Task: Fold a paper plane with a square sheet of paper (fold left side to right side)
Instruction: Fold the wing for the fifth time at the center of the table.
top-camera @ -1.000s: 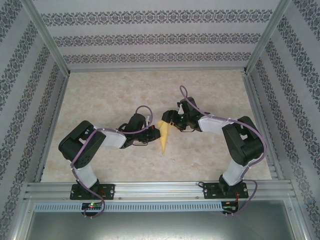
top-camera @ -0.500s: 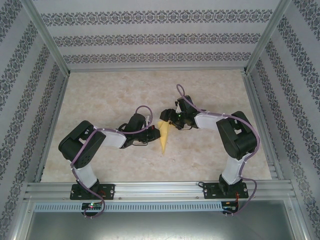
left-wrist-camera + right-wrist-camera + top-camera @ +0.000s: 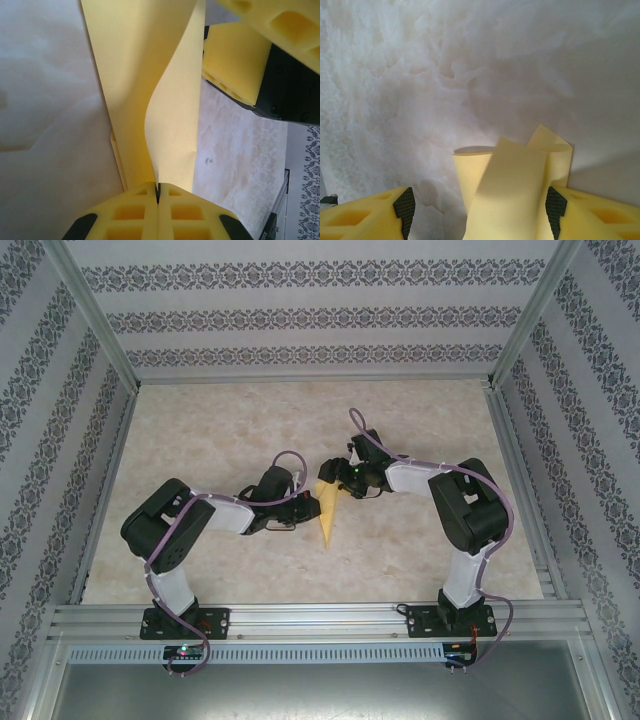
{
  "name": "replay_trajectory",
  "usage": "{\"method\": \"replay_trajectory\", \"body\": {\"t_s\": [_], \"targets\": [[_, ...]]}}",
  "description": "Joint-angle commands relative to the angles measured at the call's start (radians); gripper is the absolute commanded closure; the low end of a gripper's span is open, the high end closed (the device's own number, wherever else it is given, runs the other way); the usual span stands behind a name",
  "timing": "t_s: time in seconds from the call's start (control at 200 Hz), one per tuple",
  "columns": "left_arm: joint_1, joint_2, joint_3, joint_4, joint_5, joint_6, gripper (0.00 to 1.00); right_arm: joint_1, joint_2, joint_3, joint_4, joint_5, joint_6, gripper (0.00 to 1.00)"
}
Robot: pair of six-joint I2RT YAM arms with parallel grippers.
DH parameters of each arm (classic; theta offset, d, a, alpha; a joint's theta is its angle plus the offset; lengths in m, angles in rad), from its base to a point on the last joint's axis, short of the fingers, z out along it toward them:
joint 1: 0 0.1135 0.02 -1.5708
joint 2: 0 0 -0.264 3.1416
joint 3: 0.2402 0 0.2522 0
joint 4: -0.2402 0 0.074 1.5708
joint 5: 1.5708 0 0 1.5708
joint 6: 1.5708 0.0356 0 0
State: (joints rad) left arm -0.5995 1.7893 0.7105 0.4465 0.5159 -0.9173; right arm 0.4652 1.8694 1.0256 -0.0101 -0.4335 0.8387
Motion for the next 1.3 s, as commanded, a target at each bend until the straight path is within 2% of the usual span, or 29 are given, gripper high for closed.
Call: {"method": "replay_trajectory", "body": {"t_s": [0.0,0.739,1.169,1.234,1.294], "targets": [[0.02,0.02,0.021,-0.032,-0.009,0.034,1.0,0.015,0.025,0.004,-0.054,0.02,-0.026,0.28],[0.021,0.072,0.042,-0.02,0.017,0.038,1.0,0.024,0.019,0.017,-0.05,0.009,-0.048,0.27],[0.021,0.076,0.038,-0.033,0.018,0.038,1.0,-0.023,-0.164,-0.02,-0.039,0.052,-0.064,0.24],[0.021,0.076,0.039,-0.035,0.018,0.041,1.0,-0.024,-0.192,-0.04,-0.045,0.057,-0.063,0.28],[0.021,0.077,0.042,-0.038,0.02,0.043,1.0,-0.021,-0.199,-0.056,-0.037,0.039,-0.055,0.42]]}}
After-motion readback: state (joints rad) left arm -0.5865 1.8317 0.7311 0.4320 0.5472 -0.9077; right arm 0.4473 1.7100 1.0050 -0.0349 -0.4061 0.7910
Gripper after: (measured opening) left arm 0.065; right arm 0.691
